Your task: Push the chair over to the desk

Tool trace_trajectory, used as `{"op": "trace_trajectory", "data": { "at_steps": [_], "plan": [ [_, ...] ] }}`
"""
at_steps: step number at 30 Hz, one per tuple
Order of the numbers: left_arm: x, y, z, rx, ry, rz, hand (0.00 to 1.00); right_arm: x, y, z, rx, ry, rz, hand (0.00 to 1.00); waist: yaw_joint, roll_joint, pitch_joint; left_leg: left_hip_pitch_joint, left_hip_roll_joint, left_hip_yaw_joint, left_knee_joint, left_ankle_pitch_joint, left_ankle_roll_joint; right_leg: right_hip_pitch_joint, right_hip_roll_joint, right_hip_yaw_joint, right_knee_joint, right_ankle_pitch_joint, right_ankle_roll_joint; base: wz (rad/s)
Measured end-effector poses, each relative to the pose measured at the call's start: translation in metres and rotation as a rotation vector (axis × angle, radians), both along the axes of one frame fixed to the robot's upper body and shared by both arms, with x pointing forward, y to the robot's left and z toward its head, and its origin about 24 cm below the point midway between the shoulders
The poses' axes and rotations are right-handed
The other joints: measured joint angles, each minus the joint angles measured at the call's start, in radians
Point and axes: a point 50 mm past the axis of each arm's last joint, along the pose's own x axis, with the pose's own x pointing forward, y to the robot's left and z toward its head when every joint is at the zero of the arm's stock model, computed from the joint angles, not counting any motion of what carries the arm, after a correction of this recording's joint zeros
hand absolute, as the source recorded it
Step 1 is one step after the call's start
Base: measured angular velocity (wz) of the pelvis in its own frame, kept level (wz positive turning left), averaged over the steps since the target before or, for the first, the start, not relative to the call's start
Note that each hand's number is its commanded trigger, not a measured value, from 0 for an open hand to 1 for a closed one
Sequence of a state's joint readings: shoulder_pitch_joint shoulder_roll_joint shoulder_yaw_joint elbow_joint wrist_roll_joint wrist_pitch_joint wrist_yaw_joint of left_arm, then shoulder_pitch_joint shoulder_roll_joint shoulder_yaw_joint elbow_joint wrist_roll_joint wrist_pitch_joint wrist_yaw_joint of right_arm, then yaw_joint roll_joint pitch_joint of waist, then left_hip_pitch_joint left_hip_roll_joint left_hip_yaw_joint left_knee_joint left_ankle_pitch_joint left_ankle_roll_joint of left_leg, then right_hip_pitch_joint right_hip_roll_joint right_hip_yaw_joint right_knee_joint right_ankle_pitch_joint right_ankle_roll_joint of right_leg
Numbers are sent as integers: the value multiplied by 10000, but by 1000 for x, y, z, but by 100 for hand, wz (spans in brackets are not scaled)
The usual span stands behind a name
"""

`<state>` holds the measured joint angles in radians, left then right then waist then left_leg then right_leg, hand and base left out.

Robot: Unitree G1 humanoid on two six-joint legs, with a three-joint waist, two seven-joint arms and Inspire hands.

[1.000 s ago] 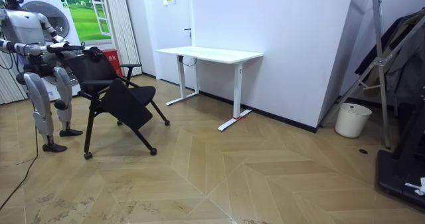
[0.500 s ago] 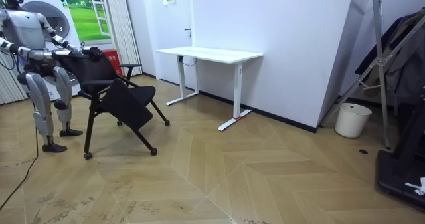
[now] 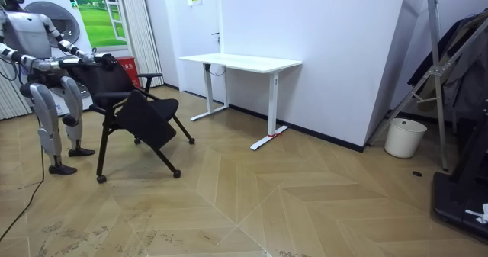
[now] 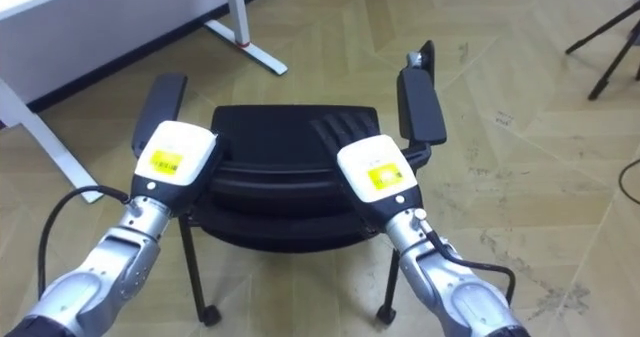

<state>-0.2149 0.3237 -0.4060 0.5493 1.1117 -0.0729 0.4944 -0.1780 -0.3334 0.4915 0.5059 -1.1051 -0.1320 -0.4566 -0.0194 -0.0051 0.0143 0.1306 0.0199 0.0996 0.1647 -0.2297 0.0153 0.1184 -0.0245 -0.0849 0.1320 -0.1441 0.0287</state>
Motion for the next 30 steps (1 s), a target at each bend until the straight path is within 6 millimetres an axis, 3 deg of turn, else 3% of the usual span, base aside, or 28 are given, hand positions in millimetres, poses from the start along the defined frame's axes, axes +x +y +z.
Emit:
{"op": "trace_trajectory", "data": {
  "at_steps": [20,30],
  "plan": [
    [-3,-2,-4,-152,219,-270,100,9,1,-3,91,-29,-355,100,20,76,-37,155,-2,-202,-7,0,0,206,-3,-143,-23,-2,3,2],
    [-6,2,-12,-14,501,-180,100,6,6,-12,214,291,-448,100,43,-87,-77,338,6,-262,13,0,-1,517,2,-251,-158,-8,1,1]
  ]
}}
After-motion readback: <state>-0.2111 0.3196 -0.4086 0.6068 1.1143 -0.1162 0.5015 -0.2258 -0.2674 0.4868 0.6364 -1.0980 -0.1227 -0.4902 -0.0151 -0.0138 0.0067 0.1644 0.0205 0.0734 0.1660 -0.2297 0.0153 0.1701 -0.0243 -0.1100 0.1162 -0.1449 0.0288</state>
